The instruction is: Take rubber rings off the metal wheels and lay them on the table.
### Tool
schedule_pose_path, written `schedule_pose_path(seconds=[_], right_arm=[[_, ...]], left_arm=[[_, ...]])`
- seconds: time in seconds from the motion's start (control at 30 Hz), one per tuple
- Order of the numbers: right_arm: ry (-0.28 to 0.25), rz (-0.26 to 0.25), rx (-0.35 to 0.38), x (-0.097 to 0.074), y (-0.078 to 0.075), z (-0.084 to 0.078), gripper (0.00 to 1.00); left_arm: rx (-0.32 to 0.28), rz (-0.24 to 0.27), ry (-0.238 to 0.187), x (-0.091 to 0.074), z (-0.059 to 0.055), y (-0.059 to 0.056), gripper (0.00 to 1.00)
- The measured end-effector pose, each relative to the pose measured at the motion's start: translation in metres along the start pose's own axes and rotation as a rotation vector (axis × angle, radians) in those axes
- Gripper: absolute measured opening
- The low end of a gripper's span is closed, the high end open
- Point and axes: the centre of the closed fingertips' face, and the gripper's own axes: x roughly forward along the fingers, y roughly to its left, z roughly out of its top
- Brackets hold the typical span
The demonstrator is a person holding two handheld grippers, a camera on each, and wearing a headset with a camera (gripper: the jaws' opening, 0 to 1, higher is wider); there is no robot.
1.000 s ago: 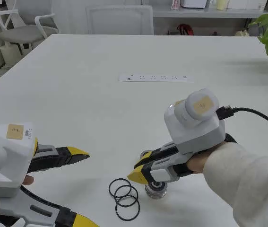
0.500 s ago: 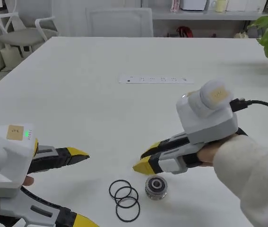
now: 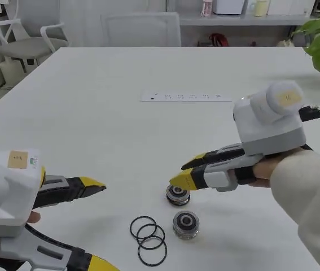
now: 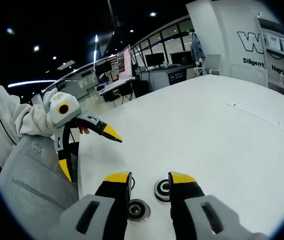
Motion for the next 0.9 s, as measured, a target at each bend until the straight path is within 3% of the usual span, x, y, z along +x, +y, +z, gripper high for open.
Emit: schedule_pose_path(seconds=[0.33, 0.53, 0.77, 0.9], right_arm=[[-0.025, -0.026, 0.049, -0.01, -0.013, -0.004, 0.3], [-0.038, -0.039, 0.07, -0.015, -0.02, -0.006, 0.3], [-0.032, -0.038, 0.082, -0.014, -0.023, -0.011, 0.33], [-0.023, -0.04, 0.083, -0.015, -0.024, -0.014, 0.33]], left_arm=[[0.009, 0.023, -0.007, -0.001, 0.004, 0.005, 0.88], [-0.013, 0.044, -0.054, -0.004, 0.018, 0.012, 0.87], [0.006, 0.059, -0.095, -0.007, 0.043, 0.021, 0.84], [0.013, 0.07, -0.098, -0.008, 0.05, 0.027, 0.82]])
